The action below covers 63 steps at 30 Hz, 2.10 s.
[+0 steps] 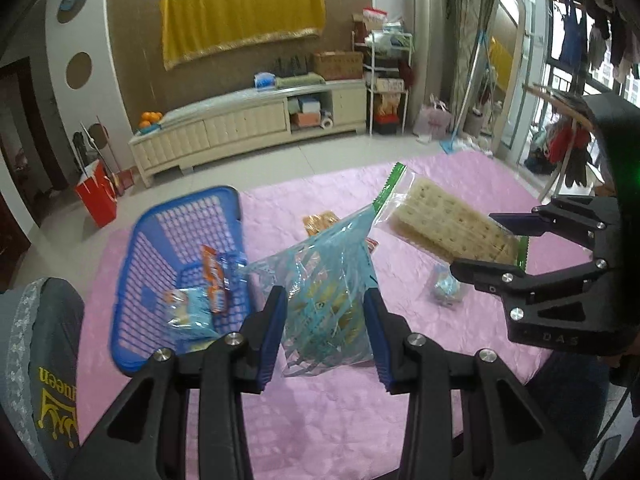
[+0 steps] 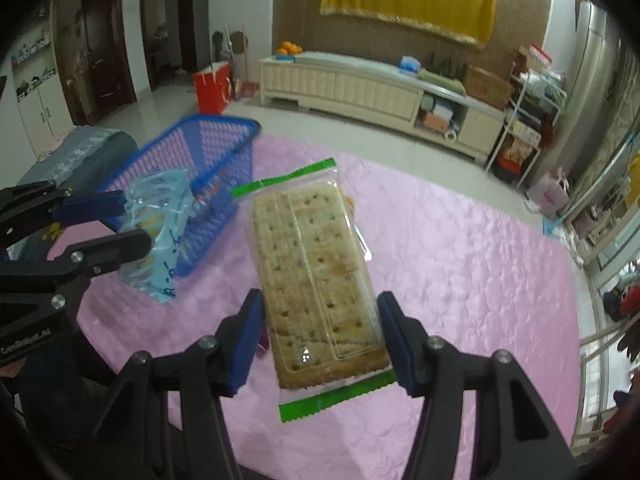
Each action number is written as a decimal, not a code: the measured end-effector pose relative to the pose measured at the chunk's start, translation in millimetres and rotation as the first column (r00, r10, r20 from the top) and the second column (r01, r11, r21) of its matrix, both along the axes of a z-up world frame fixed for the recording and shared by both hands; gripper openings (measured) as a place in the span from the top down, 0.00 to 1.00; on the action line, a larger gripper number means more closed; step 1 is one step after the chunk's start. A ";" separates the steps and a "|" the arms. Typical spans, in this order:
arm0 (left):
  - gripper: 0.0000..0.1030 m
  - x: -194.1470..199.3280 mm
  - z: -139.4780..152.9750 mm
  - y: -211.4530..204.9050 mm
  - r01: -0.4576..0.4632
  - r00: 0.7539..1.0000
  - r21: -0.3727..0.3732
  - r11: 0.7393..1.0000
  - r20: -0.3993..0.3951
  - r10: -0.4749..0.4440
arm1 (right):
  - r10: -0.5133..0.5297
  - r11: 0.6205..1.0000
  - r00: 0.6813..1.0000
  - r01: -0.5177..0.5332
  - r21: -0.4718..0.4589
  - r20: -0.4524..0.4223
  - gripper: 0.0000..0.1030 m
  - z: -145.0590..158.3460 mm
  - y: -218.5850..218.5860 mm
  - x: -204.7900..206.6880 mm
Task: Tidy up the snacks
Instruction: 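Carry both packs over the blue basket and open both tools to drop them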
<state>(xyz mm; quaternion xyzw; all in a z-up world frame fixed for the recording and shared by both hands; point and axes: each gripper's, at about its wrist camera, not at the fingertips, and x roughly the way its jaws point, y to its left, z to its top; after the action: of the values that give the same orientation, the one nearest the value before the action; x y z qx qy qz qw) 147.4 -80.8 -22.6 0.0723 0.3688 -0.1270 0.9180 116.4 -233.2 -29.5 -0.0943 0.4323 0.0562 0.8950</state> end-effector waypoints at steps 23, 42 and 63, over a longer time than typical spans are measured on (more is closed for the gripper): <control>0.64 8.6 12.7 130.2 -0.156 0.988 0.009 0.988 0.017 0.155 | 0.151 0.987 0.988 -0.152 0.053 0.021 0.40 7.6 100.4 46.3; 0.64 37.8 -26.0 200.0 -0.246 0.968 -0.049 0.968 -0.055 0.243 | 0.428 0.900 0.899 -0.433 -0.039 -0.092 0.40 -54.4 167.0 105.5; 0.64 31.4 -22.1 193.6 -0.235 0.970 -0.029 0.972 -0.063 0.233 | 0.478 0.877 0.869 -0.480 0.014 -0.128 0.25 -51.9 160.5 84.7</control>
<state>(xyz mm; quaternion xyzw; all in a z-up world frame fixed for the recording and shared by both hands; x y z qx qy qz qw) 178.8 112.8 -44.7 0.0079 0.3995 -0.0265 0.9163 201.1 -72.7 -81.4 -0.2029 0.4524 0.2780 0.8227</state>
